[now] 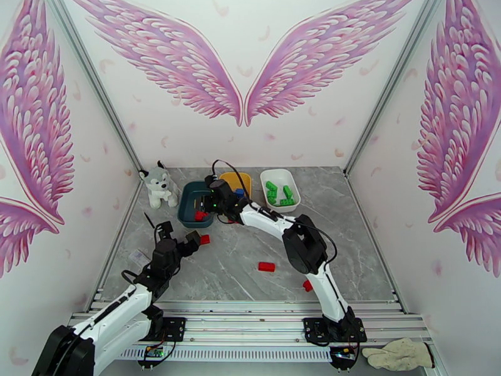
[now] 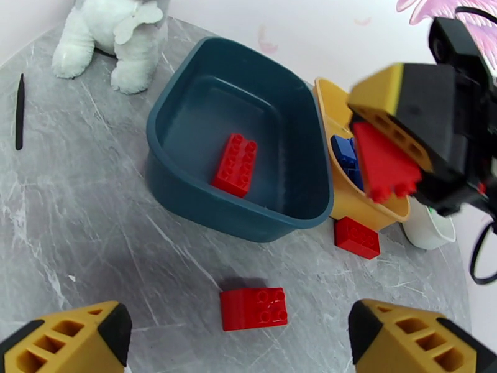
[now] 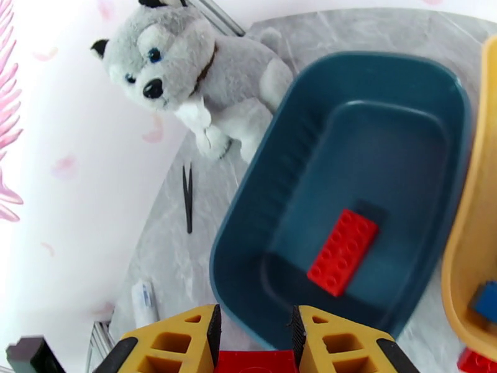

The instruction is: Sort the legos into containers by color

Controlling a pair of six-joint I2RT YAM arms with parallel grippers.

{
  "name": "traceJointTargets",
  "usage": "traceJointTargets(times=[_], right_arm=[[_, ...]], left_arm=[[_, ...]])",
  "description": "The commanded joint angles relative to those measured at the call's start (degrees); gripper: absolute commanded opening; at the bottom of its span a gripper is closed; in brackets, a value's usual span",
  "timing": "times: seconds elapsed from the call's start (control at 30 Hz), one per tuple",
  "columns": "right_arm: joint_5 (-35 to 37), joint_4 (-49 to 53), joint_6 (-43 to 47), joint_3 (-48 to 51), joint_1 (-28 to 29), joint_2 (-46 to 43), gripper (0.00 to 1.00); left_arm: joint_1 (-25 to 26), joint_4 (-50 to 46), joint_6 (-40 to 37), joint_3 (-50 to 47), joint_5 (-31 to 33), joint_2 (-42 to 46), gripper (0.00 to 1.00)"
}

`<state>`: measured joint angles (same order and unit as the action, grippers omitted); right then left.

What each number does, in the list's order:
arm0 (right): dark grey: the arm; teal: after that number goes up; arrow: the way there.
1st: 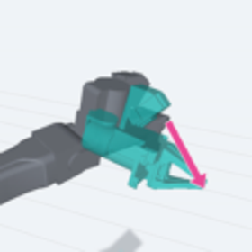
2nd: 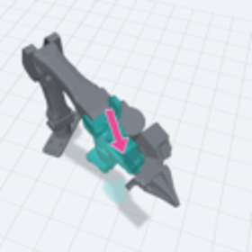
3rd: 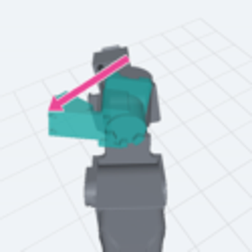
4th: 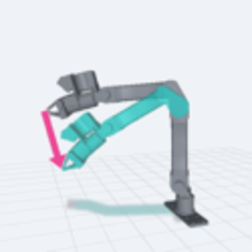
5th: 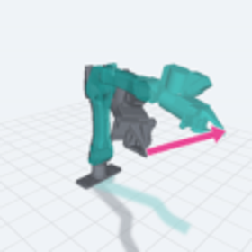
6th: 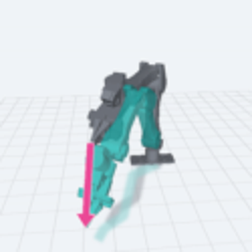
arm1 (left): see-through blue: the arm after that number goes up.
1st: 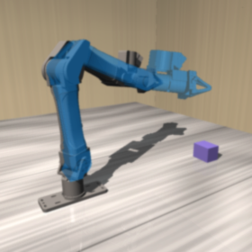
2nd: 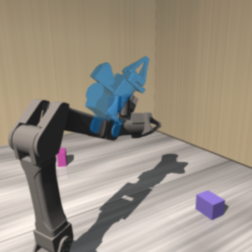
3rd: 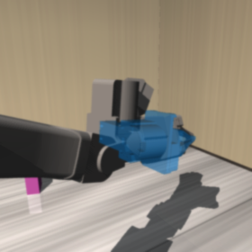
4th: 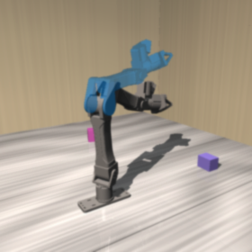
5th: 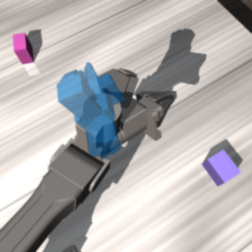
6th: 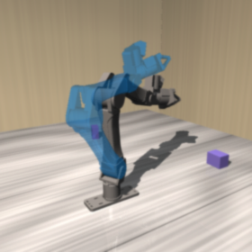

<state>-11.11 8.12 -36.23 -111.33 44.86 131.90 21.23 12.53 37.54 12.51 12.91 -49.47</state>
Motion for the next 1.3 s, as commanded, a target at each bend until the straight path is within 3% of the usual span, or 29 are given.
traceJointTargets(times=[0.0,0.13,0.27,0.5,0.83,1.07,1.27], right_arm=[[-1.04,4.76,0.05,-7.37,-0.99,3.60,0.40],[0.05,6.40,2.14,-8.75,-1.18,3.03,0.65],[0.97,5.74,4.21,-4.00,-1.18,-1.72,0.75],[6.99,1.13,7.00,19.48,-1.09,-18.55,0.78],[26.53,12.87,10.35,46.66,-1.19,-38.67,0.88],[25.52,12.34,10.18,60.93,-1.19,-45.65,0.90],[26.03,9.35,6.64,68.23,-1.20,-46.13,0.92]], left_arm=[[-0.71,-3.13,-0.27,-0.69,-0.19,1.40,0.99],[-0.93,-3.03,-1.12,0.17,-0.60,0.49,0.99],[-1.02,-2.63,-2.27,1.52,-1.11,-1.94,0.99],[0.04,0.46,-4.35,5.22,-2.38,-12.51,0.97],[12.93,4.99,-5.29,13.83,5.17,-27.67,0.93],[15.68,7.03,-5.22,18.27,3.76,-33.16,0.93],[15.69,7.60,-6.05,21.37,1.31,-36.21,0.93]])
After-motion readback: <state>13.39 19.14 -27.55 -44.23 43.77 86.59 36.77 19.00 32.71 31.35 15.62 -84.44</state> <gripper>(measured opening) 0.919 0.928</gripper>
